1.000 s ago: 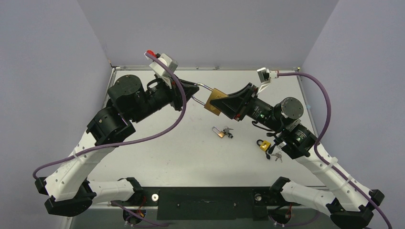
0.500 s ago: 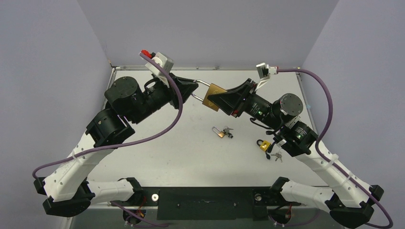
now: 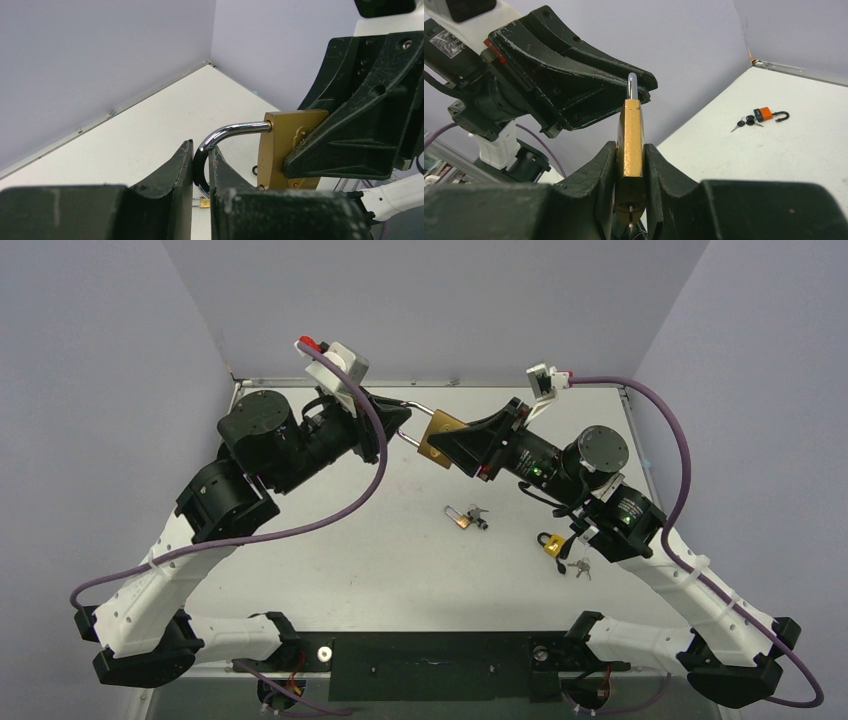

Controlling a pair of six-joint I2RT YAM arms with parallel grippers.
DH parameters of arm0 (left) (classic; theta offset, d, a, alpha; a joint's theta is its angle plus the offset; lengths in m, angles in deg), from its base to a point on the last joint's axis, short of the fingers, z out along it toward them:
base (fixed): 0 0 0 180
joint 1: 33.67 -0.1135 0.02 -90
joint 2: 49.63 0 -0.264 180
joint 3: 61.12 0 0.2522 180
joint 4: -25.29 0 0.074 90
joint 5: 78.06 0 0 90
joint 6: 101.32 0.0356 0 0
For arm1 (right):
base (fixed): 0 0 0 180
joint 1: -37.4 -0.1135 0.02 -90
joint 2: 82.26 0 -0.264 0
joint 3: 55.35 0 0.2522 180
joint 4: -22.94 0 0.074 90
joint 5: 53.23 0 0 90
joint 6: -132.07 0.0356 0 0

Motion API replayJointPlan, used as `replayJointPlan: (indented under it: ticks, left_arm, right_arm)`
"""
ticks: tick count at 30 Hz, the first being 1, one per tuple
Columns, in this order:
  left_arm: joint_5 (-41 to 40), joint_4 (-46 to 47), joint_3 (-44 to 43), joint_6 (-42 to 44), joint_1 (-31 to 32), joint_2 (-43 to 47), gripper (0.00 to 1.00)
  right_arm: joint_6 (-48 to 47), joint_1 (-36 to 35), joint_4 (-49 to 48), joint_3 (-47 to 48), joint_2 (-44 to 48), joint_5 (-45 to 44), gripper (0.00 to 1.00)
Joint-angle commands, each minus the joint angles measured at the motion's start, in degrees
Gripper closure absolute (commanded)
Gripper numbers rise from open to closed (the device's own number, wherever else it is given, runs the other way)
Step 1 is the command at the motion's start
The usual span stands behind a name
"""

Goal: Lock with the key
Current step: Lock the lock.

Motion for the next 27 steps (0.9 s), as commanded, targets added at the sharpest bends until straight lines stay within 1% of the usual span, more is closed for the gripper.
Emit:
replayJointPlan:
  ticks: [1, 9, 11, 16, 20, 27]
  left_arm:
    - [30.64, 1.09, -1.29, -7.33, 11.82, -6.8, 1.0]
    - [32.87, 3.65, -1.97, -8.83, 13.66, -7.99, 1.0]
    - [33.02, 3.51, -1.79, -9.18, 13.95, -7.98, 1.0]
    - [33.62, 4.34, 0.67, -10.69, 14.09, -6.52, 1.0]
    - [34.13, 4.4, 1.55, -11.6, 14.26, -6.4, 1.0]
    - [35.1, 7.28, 1.78, -13.54, 15.42, -7.15, 1.0]
  right_arm:
    - [-2.6, -2.0, -3.25, 0.07, -10.28, -1.93, 1.0]
    - [-2.69, -1.75, -3.48, -0.18, -11.55, -2.35, 1.0]
    - [-1.88, -0.93, -4.09, -0.74, -11.54, -2.44, 1.0]
    - [1.79, 3.79, -8.41, -2.48, -9.83, -1.57, 1.0]
    - [2.12, 5.74, -8.81, 0.49, -10.92, -0.76, 1.0]
    - [2.46, 5.58, -8.96, 4.53, -15.81, -0.06, 1.0]
